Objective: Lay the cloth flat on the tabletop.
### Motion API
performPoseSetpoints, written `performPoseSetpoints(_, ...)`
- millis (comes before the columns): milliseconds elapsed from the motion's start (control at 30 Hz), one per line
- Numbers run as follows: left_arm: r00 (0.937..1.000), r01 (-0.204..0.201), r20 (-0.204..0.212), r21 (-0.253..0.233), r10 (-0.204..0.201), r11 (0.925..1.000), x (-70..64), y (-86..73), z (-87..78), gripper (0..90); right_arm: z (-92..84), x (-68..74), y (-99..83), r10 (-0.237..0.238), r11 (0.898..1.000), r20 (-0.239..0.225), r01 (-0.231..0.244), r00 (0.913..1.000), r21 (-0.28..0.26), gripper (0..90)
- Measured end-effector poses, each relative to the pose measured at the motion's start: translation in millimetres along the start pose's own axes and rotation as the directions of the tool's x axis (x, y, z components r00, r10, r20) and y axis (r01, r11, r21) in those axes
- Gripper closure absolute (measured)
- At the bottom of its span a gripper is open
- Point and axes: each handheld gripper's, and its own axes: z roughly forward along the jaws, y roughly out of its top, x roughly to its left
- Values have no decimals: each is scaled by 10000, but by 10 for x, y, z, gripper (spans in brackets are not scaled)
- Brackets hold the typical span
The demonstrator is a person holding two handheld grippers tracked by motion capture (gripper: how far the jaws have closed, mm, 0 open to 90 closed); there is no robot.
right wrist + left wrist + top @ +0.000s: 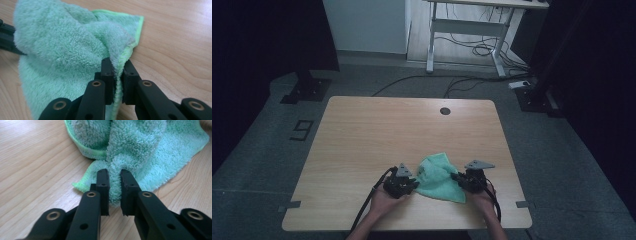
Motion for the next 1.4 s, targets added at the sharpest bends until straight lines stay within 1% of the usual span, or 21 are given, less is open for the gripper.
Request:
performPoseSetpoints(100,9993,203,-312,-643,-224,9977,52,3,-209,816,-41,37,34,-17,9994,-80,15,10000,-356,852)
performPoseSetpoints(200,9986,320,-394,-950,-359,9950,82,17,-351,816,-59,67,56,19,9985,-168,-28,9999,-548,859)
performPoseSetpoints(233,9984,360,-395,-1179,-409,9924,97,27,-491,815,-77,103,78,83,9967,-537,-126,9985,-805,862)
performPoseSetpoints(300,9984,360,-382,-1238,-410,9917,96,25,-547,815,-87,124,91,59,9960,-684,-119,9976,-884,863)
performPoseSetpoints(400,9983,556,-138,-941,-572,9940,106,-57,-621,806,-95,197,115,-27,9950,-968,-69,9953,-995,863)
performPoseSetpoints(433,9964,832,197,-780,-819,9935,110,-140,-615,803,-70,231,104,-43,9973,-1051,-34,9944,-730,854)
performPoseSetpoints(533,9951,946,335,-622,-926,9936,96,-235,-599,801,-37,260,76,-23,9996,-1060,-8,9944,-298,823)
performPoseSetpoints(600,9946,968,435,-492,-947,9941,74,-309,-573,801,-15,285,39,-96,10000,-862,93,9962,-30,733)
performPoseSetpoints(633,9964,794,332,-240,-786,9966,59,-338,-535,801,-31,310,29,-229,9997,-120,228,9997,-85,582)
performPoseSetpoints(667,9964,794,332,-240,-786,9966,59,-338,-535,800,-31,310,29,-229,9997,-120,228,9997,-85,582)
performPoseSetpoints(700,9969,732,306,-183,-727,9971,60,-342,-522,800,-111,302,96,-196,9975,475,228,9987,-666,521)
performPoseSetpoints(733,9969,732,306,-183,-727,9971,60,-342,-522,800,-111,302,96,-196,9975,475,228,9987,-666,521)
performPoseSetpoints(867,9968,722,357,-213,-715,9972,71,-342,-521,800,-209,247,308,-55,9895,512,128,9987,-1442,494)
performPoseSetpoints(933,9967,732,353,-199,-725,9971,75,-344,-517,800,-111,218,412,-256,9912,612,333,9978,-1284,471)
performPoseSetpoints(967,9969,717,348,-208,-710,9972,73,-346,-518,800,100,143,490,-335,9961,783,397,9964,-789,456)
performPoseSetpoints(1000,9969,717,348,-208,-710,9972,73,-346,-518,800,100,143,490,-335,9961,783,397,9964,-789,456)
performPoseSetpoints(1033,9969,715,351,-220,-707,9972,76,-350,-522,800,291,70,529,-289,9989,769,316,9966,-342,451)
performPoseSetpoints(1133,9968,720,351,-223,-712,9972,86,-355,-527,800,487,8,560,-433,9991,797,430,9959,54,451)
performPoseSetpoints(1267,9968,719,376,-222,-711,9972,101,-364,-535,800,643,-74,534,-327,9991,733,306,9968,293,457)
performPoseSetpoints(1333,9965,741,394,-239,-732,9970,112,-367,-545,800,737,-112,488,-465,9972,984,405,9941,627,458)
performPoseSetpoints(1400,9964,752,398,-244,-742,9969,117,-366,-549,799,760,-91,481,-694,9964,1126,633,9912,567,486)
